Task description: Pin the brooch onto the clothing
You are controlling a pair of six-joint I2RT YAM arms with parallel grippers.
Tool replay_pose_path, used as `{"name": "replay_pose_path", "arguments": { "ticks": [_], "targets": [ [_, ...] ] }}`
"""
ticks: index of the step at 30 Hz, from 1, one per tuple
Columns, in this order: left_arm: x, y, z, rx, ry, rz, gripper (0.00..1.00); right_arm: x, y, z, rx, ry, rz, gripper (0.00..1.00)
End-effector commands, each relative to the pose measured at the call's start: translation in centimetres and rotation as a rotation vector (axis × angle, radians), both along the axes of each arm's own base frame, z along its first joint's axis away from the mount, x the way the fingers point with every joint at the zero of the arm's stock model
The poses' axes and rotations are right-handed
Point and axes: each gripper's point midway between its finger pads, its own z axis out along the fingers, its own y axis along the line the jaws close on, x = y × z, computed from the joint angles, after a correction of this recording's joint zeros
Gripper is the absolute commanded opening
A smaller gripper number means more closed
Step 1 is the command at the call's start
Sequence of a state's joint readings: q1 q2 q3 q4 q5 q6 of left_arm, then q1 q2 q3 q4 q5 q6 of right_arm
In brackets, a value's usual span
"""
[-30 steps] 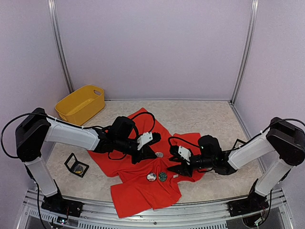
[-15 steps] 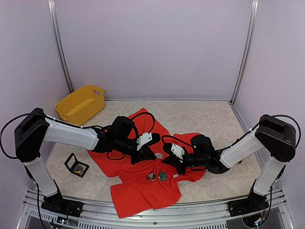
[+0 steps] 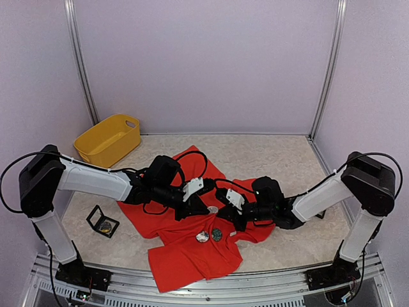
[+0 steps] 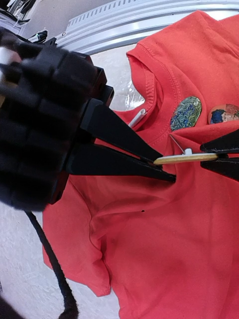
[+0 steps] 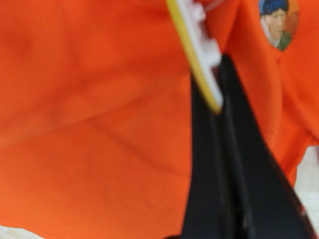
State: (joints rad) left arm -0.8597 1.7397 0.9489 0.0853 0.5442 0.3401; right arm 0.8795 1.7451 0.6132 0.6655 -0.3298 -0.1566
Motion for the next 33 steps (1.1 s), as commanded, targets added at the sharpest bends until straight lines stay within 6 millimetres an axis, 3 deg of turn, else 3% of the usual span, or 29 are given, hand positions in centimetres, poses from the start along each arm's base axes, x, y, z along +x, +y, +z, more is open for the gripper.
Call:
{"name": "replay_pose_path", "arguments": {
  "ticks": [1, 5, 10, 14, 24, 29, 33],
  "targets": [
    [-1.0, -1.4, 3.0, -0.090, -0.028, -0.043, 0.00, 1.2, 1.1, 1.4, 0.025, 0.031, -0.007, 0.00],
    [-0.8, -1.7, 3.6, -0.124, -0.036, -0.028, 0.00, 1.2, 1.7, 2.0, 0.048, 0.030, 0.004, 0.00],
    [-1.2, -1.6, 4.7, -0.161, -0.047, -0.044, 0.00, 1.2, 1.6, 0.7, 0.020, 0.061, -0.002, 0.00],
    [-1.3, -1.4, 4.3, -0.149, -0.039, -0.042, 0.00, 1.3, 1.6, 0.4, 0.020, 0.080, -0.014, 0.00],
    [-0.9, -0.7, 2.6, -0.084, -0.048, -0.015, 0.00, -0.3, 0.3, 3.7, 0.054, 0.031, 0.057, 0.30],
    [-0.7, -0.6, 2.5, -0.074, -0.058, -0.008, 0.00, -1.4, -1.6, 4.3, 0.039, 0.048, 0.112, 0.32],
    [-0.7, -0.6, 2.3, -0.063, -0.054, -0.009, 0.00, -1.9, -1.3, 5.4, 0.059, 0.039, 0.153, 0.32]
  ]
}}
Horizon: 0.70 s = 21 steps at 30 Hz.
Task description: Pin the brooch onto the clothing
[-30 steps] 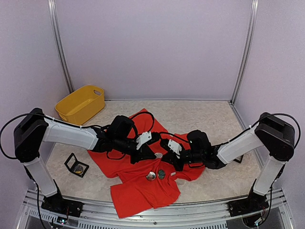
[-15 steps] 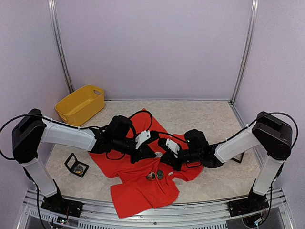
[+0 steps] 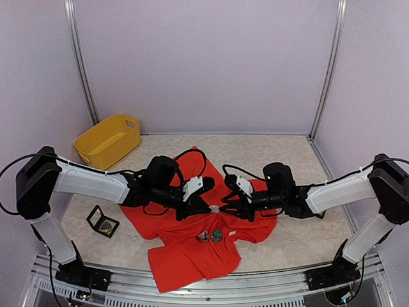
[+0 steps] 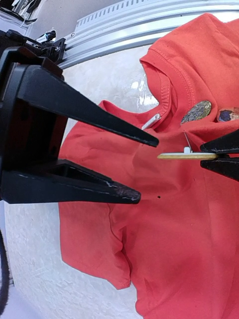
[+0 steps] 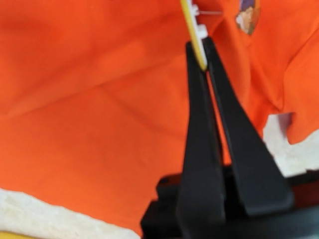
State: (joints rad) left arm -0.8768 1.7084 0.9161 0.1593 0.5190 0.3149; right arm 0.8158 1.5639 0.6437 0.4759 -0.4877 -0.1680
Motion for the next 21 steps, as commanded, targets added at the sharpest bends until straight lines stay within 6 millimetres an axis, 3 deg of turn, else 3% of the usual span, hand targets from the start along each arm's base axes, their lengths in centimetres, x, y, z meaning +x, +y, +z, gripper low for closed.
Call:
{"name": "replay_pose_path", "arguments": {
  "ticks": [1, 5, 12, 21],
  "targets": [
    [-0.5, -0.2, 1.1, -0.016, -0.018, -0.025, 0.00, -1.0, 0.0, 0.5, 0.006, 0.007, 0.068, 0.32],
    [-0.5, -0.2, 1.2, -0.016, -0.023, -0.024, 0.00, 0.1, 0.6, 0.2, -0.003, 0.002, 0.044, 0.27],
    [-0.5, -0.2, 1.2, -0.016, -0.024, -0.025, 0.00, -0.1, 1.5, -0.2, 0.018, 0.042, 0.077, 0.24],
    [-0.6, -0.2, 1.2, -0.018, -0.022, -0.029, 0.00, 0.0, 2.1, -0.5, 0.024, 0.053, 0.099, 0.06]
  ]
}}
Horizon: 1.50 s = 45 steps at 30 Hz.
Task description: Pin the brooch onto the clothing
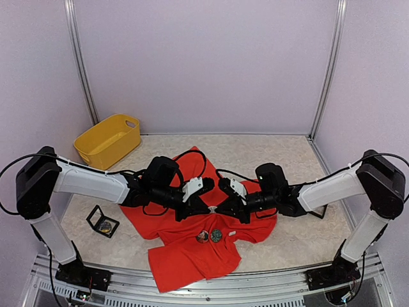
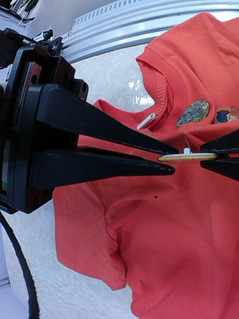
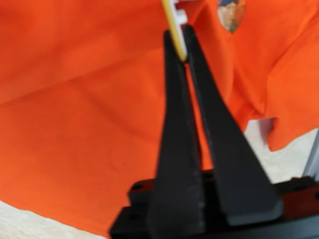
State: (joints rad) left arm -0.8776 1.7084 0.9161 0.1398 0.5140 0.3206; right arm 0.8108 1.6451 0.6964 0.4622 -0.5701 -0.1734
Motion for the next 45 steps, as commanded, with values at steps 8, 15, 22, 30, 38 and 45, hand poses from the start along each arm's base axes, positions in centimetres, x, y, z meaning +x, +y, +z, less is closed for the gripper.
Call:
{"name": "replay_pose_path", "arguments": {
  "ticks": [8, 15, 22, 30, 38, 45],
  "targets": [
    [1.2, 0.1, 1.4, -0.025, -0.061, 0.079, 0.14, -0.1, 1.5, 1.0, 0.046, 0.050, 0.058, 0.00],
    [1.4, 1.7, 2.5, -0.062, -0.191, 0.226, 0.47, -0.5, 0.9, -1.0, 0.012, 0.223, 0.008, 0.00],
    [-1.3, 1.3, 2.3, -0.087, -0.097, 0.204, 0.36, 0.0, 0.8, -0.5, 0.026, 0.302, -0.057, 0.00],
    [-1.5, 0.6, 0.3, -0.055, -0.052, 0.224, 0.26, -0.2, 0.7, -0.3, 0.037, 0.340, -0.066, 0.00],
    [-1.0, 0.1, -1.2, -0.016, -0.034, 0.233, 0.09, -0.4, 0.7, 0.4, 0.060, 0.344, -0.060, 0.00],
    [-1.3, -0.2, -1.9, -0.014, -0.010, 0.220, 0.00, -0.7, 0.9, 1.3, 0.089, 0.348, -0.040, 0.00]
  ]
}}
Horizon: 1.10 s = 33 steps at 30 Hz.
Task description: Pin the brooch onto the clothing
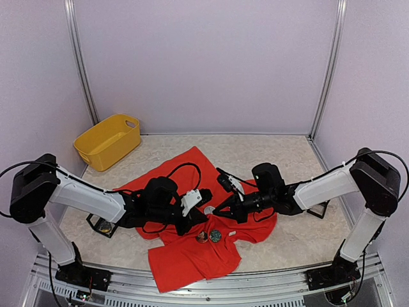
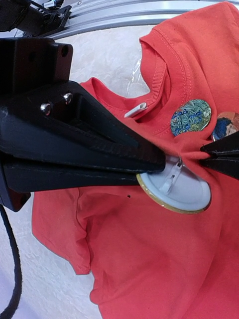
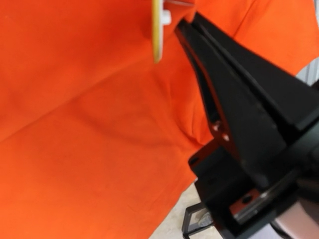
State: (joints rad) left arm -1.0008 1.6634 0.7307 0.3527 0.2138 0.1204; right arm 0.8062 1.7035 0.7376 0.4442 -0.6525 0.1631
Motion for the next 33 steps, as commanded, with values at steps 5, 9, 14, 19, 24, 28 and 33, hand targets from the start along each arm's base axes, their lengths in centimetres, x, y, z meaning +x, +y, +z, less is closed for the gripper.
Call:
{"name": "replay_pose_path", "arguments": {
  "ticks": [5, 9, 14, 19, 24, 28, 33],
  "targets": [
    [0.9, -1.4, -0.1, -0.003, 0.022, 0.018, 0.00, -0.5, 0.2, 2.5, 0.083, 0.002, 0.031, 0.00],
    [1.1, -1.5, -0.8, 0.014, 0.036, 0.023, 0.00, -0.7, 0.3, 2.7, 0.092, 0.006, 0.043, 0.00],
    [1.7, -1.0, -1.8, 0.036, 0.057, 0.050, 0.00, -1.0, 0.4, 3.0, 0.104, 0.005, 0.057, 0.00],
    [2.1, -0.7, -2.4, 0.055, 0.064, 0.065, 0.00, -1.2, 0.4, 3.2, 0.111, 0.009, 0.072, 0.00],
    [2.0, -0.5, -2.6, 0.056, 0.074, 0.061, 0.00, -1.2, 0.3, 2.9, 0.097, -0.005, 0.075, 0.00],
    [1.7, 0.4, -1.4, 0.009, 0.038, 0.048, 0.34, -1.1, -0.2, 1.9, 0.061, -0.026, 0.077, 0.00],
    [1.0, 1.0, 2.0, -0.109, 0.029, -0.035, 0.50, -1.0, -0.2, 1.6, 0.050, -0.037, 0.100, 0.00]
  ]
}}
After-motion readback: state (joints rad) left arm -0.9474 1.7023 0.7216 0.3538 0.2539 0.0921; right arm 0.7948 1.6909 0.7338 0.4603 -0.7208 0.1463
